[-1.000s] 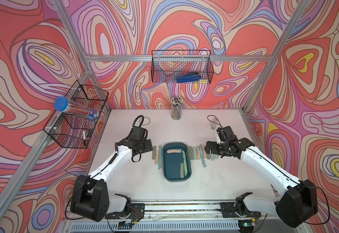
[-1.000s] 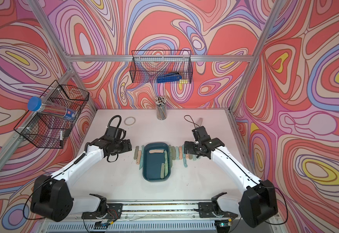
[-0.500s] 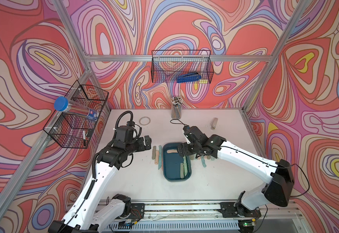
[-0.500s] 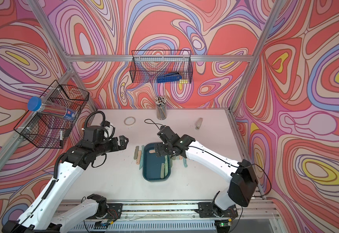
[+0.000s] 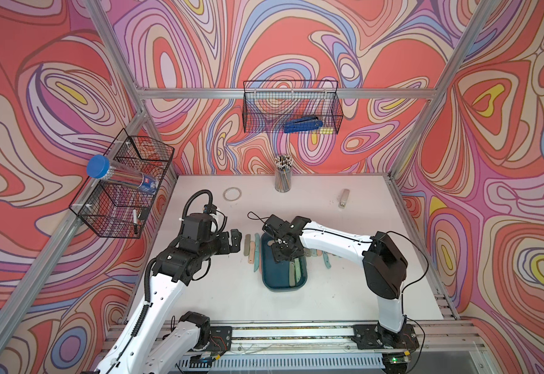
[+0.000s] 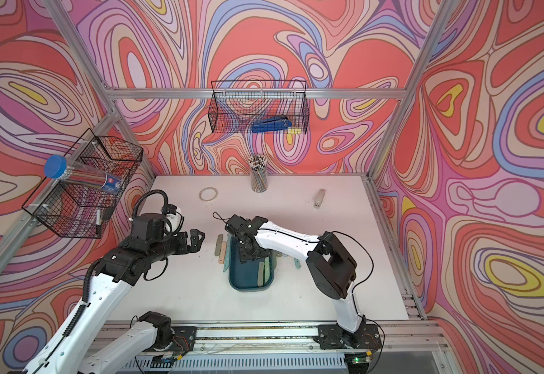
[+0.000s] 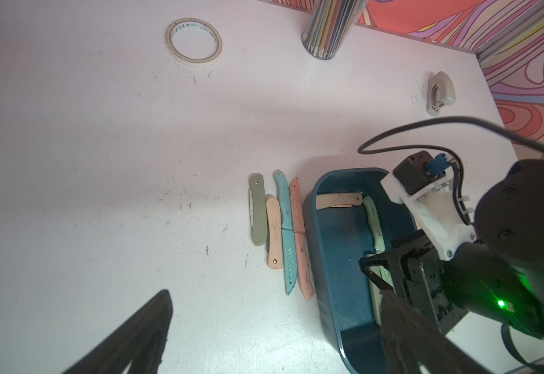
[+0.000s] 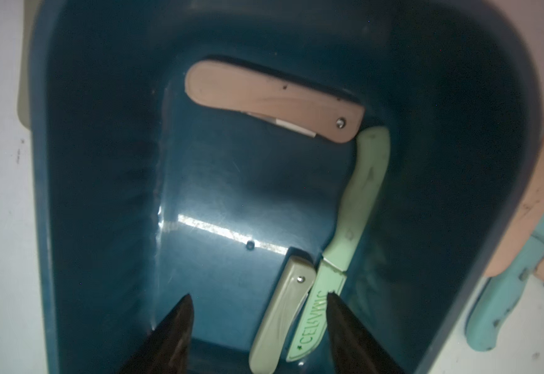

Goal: Take the fruit knife out of the storage box
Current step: Pick up the fruit knife from the storage box.

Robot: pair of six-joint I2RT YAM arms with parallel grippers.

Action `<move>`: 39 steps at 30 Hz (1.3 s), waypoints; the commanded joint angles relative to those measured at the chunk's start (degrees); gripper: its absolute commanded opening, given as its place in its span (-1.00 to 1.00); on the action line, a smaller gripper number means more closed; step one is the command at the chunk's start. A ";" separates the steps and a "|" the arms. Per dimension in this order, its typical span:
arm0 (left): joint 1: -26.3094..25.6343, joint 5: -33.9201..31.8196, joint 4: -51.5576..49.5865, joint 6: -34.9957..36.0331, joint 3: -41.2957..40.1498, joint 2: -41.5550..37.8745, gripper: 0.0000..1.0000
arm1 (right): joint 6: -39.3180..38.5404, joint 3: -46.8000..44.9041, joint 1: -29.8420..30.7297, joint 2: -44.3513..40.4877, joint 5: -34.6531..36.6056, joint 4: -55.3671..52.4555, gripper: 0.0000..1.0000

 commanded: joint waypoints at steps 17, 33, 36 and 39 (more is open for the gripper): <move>-0.22 2.07 0.01 0.72 -0.10 -0.07 0.99 | 11.42 -6.63 3.57 2.82 -5.24 0.02 0.08; -0.19 1.95 0.44 0.62 -0.36 -0.04 0.99 | 11.45 -9.05 2.50 3.51 -4.83 6.15 0.21; -0.21 1.91 0.63 0.72 -0.30 0.03 0.99 | 9.71 -6.75 1.87 5.43 -4.54 6.42 0.25; -0.22 1.87 0.55 0.72 -0.30 0.15 1.00 | 8.60 -4.49 1.63 6.56 -3.62 7.56 0.26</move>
